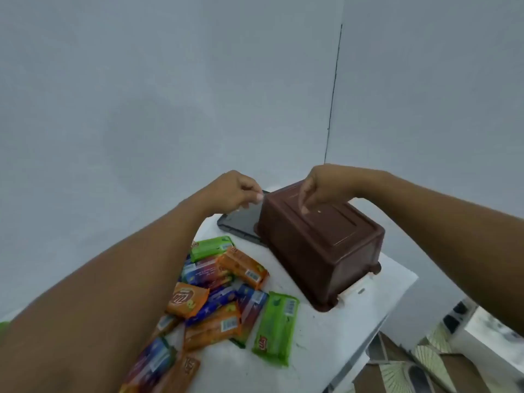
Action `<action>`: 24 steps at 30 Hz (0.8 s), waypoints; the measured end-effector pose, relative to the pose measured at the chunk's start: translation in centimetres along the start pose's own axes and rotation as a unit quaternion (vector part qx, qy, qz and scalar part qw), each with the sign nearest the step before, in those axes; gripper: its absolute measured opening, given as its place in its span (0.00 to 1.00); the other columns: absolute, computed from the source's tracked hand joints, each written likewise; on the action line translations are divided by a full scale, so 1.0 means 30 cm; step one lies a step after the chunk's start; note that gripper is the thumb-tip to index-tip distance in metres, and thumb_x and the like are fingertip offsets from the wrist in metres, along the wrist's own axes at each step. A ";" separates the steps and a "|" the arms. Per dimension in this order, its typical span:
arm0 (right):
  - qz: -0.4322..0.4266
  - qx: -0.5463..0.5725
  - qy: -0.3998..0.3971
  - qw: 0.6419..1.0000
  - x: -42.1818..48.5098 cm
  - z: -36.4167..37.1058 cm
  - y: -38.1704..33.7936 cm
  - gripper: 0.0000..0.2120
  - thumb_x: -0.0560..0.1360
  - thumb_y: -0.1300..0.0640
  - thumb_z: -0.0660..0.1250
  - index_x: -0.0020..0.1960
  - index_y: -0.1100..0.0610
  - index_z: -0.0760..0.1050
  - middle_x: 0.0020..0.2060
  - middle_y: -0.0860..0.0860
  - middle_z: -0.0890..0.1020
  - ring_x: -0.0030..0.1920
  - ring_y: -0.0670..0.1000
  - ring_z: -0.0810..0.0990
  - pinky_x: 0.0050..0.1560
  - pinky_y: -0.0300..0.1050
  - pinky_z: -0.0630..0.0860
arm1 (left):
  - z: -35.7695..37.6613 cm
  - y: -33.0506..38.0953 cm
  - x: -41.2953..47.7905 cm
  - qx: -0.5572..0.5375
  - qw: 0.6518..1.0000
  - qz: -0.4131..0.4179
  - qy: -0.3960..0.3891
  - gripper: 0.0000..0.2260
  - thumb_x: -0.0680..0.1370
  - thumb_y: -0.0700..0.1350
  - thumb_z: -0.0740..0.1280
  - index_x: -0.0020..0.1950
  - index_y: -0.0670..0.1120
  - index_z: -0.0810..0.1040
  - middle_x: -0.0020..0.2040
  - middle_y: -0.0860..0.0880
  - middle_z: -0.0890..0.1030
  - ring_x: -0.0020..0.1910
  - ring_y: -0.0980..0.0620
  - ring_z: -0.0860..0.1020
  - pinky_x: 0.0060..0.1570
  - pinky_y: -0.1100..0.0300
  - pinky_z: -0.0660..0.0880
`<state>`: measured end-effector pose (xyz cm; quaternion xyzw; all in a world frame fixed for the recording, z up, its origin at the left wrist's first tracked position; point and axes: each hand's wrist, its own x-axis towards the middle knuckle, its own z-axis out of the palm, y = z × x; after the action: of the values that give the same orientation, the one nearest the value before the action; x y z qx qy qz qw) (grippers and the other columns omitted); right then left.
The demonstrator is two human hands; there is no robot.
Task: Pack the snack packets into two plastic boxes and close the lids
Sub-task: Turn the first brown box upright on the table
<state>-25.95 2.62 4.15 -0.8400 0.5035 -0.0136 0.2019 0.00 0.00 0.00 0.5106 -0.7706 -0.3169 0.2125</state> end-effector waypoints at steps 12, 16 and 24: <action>0.024 -0.188 -0.121 0.975 -0.148 0.162 0.225 0.60 0.59 0.35 0.80 0.75 0.27 0.40 0.80 0.42 0.43 0.79 0.55 0.46 0.76 0.59 0.52 | 0.176 -0.048 0.177 0.013 0.992 -0.121 -0.021 0.25 0.79 0.60 0.67 0.72 0.49 0.74 0.68 0.48 0.76 0.67 0.47 0.74 0.61 0.53 0.71; -0.007 -0.224 -0.045 0.974 -0.132 0.190 0.253 0.57 0.62 0.37 0.79 0.77 0.29 0.42 0.81 0.46 0.47 0.77 0.54 0.50 0.74 0.55 0.53 | 0.169 -0.053 0.187 -0.014 0.987 -0.153 -0.034 0.25 0.79 0.64 0.65 0.71 0.51 0.75 0.66 0.50 0.76 0.63 0.48 0.75 0.50 0.54 0.75; -0.076 -0.273 0.034 0.958 -0.134 0.114 0.299 0.46 0.69 0.38 0.74 0.78 0.31 0.51 0.78 0.39 0.59 0.75 0.46 0.57 0.70 0.54 0.49 | 0.099 -0.058 0.155 -0.075 0.986 -0.149 0.002 0.20 0.77 0.63 0.69 0.65 0.55 0.80 0.64 0.55 0.80 0.64 0.52 0.76 0.57 0.52 0.73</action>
<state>-34.70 3.46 -1.44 -0.8979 0.4294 0.0802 -0.0537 -2.60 -3.97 -3.32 0.6029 -0.6597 -0.4003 0.2025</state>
